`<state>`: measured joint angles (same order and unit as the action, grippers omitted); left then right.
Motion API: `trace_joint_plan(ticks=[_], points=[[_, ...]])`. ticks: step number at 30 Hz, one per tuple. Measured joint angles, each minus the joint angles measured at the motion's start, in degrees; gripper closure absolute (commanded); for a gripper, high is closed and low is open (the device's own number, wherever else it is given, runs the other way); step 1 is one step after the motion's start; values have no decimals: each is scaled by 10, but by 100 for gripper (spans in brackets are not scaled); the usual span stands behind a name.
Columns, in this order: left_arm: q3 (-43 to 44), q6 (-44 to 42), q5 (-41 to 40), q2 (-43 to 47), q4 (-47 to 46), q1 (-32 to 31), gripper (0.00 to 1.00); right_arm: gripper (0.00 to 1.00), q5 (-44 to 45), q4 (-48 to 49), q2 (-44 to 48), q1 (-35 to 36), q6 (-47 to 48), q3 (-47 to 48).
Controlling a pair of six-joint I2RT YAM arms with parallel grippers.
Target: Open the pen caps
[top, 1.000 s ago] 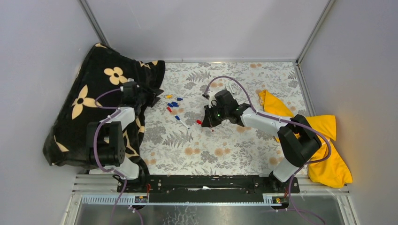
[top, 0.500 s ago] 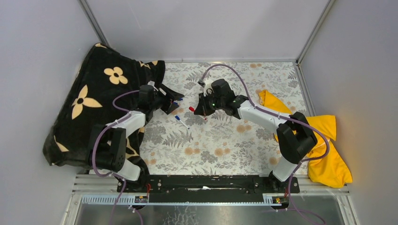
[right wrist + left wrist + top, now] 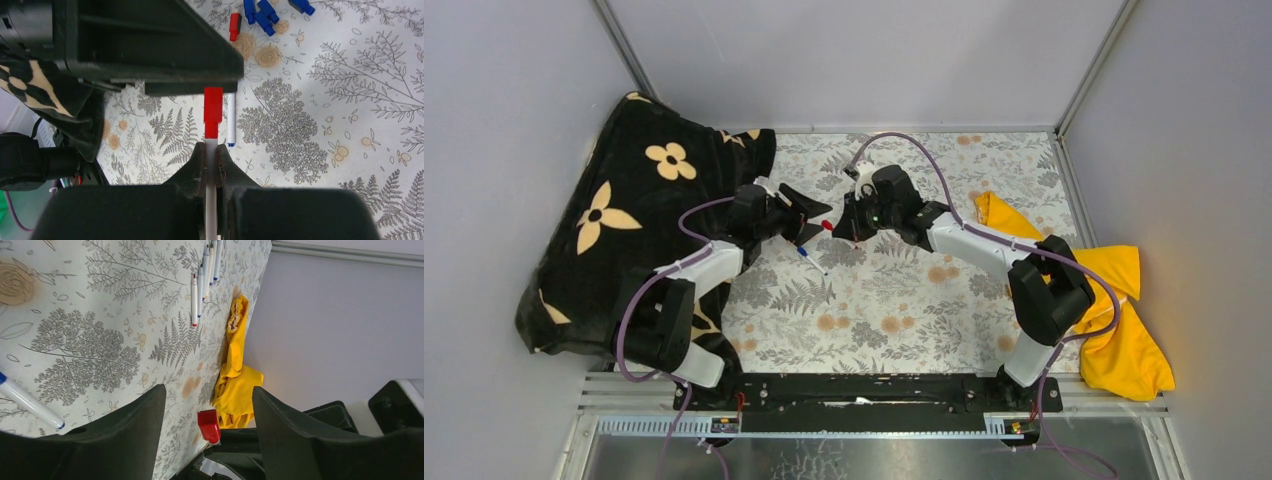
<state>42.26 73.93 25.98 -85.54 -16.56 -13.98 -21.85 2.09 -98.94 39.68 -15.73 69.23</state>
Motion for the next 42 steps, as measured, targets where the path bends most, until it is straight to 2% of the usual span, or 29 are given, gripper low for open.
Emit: trace_joint_plan(ticks=[13, 20, 23, 26, 27, 39, 42], points=[[0, 22, 0, 2, -1, -27, 48, 100, 14, 13, -12, 0, 0, 14], [0, 31, -5, 9, -1, -31, 63, 100, 17, 17, -22, 0, 1, 16], [0, 34, -9, 9, 1, -31, 78, 100, 19, 23, -22, 0, 1, 17], [0, 36, -14, 9, 3, -31, 98, 100, 23, 28, -22, 0, 1, 17], [0, 37, -16, 9, 1, -31, 100, 100, 23, 29, -22, 0, 1, 17], [13, 32, -24, -4, -8, -25, 100, 100, 38, 37, -22, -1, 6, 18], [20, 35, 1, -23, -24, -10, 100, 100, 49, 53, -22, -1, 9, 10]])
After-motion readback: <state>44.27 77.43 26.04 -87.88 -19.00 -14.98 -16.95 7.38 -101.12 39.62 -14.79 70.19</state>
